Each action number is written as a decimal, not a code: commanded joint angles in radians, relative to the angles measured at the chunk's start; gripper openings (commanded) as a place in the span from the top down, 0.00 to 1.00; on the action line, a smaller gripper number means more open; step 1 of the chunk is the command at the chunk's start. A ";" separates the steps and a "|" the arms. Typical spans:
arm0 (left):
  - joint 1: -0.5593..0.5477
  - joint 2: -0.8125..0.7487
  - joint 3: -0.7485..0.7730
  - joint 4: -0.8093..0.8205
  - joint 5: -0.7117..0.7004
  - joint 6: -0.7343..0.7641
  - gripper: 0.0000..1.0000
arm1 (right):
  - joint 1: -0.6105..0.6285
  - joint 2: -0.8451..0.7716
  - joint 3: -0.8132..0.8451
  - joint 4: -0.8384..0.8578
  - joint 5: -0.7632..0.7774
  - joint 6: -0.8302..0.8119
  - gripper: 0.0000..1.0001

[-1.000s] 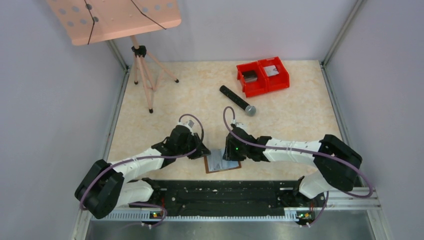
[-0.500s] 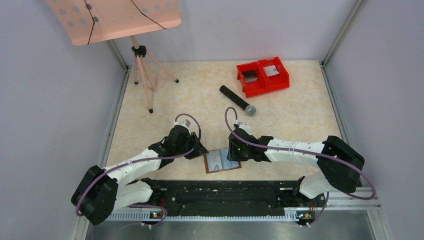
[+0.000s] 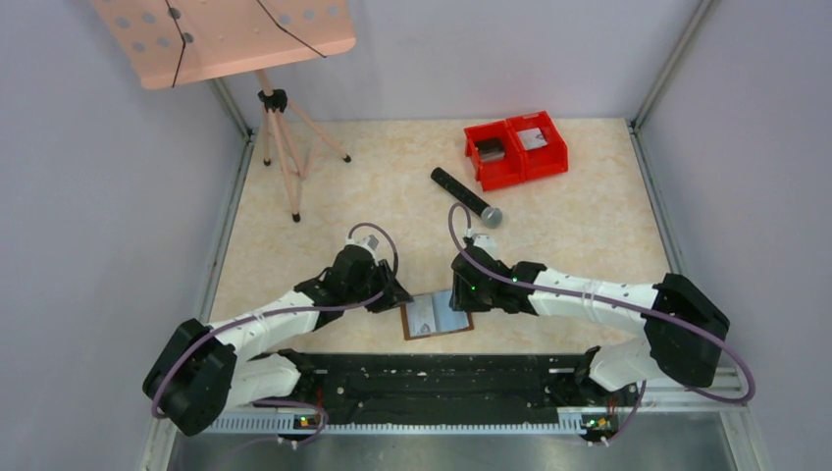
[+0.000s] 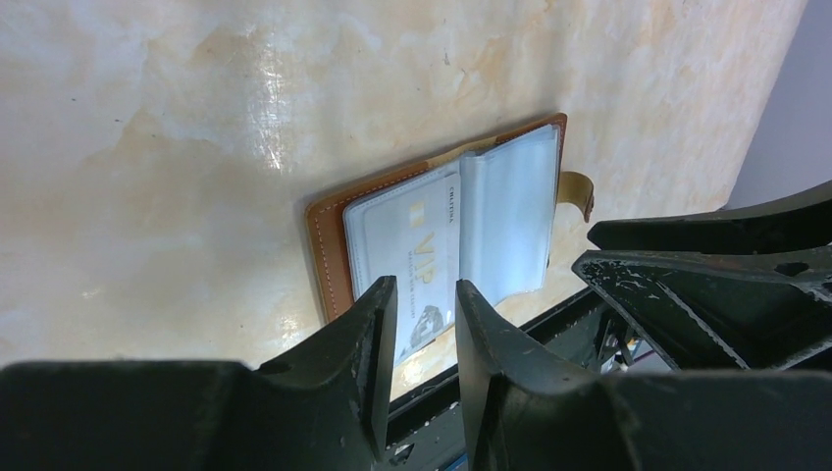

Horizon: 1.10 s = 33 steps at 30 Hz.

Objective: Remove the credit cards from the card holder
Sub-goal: Remove the credit card from the card holder.

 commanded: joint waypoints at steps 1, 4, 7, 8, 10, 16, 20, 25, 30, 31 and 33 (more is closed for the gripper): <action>-0.007 0.016 0.023 0.052 0.029 0.014 0.67 | 0.006 -0.036 0.044 -0.014 0.014 0.002 0.64; -0.006 0.013 0.021 0.051 0.021 0.009 0.67 | 0.008 -0.066 0.029 0.074 -0.035 -0.029 0.65; -0.006 0.001 0.018 0.042 -0.004 0.002 0.68 | 0.003 -0.074 -0.008 0.195 -0.117 -0.043 0.65; -0.007 -0.002 0.016 0.037 -0.008 0.001 0.68 | 0.002 -0.060 -0.015 0.224 -0.151 -0.046 0.65; -0.007 -0.001 0.016 0.031 -0.011 0.001 0.70 | 0.001 -0.023 -0.025 0.274 -0.211 -0.049 0.65; -0.006 0.024 -0.021 0.090 0.012 0.003 0.80 | -0.019 0.043 -0.081 0.461 -0.335 -0.026 0.68; -0.006 0.047 -0.048 0.145 0.030 -0.001 0.85 | -0.043 0.083 -0.087 0.480 -0.361 -0.042 0.69; -0.007 0.093 -0.056 0.179 0.048 0.004 0.89 | -0.074 0.120 -0.113 0.508 -0.372 -0.042 0.70; -0.006 0.129 -0.061 0.186 0.050 0.006 0.90 | -0.091 0.161 -0.131 0.524 -0.380 -0.046 0.71; -0.007 0.131 -0.059 0.174 0.043 0.005 0.91 | -0.093 0.167 -0.133 0.526 -0.381 -0.047 0.71; -0.006 0.131 -0.055 0.138 0.020 0.002 0.92 | -0.096 0.177 -0.136 0.528 -0.380 -0.049 0.71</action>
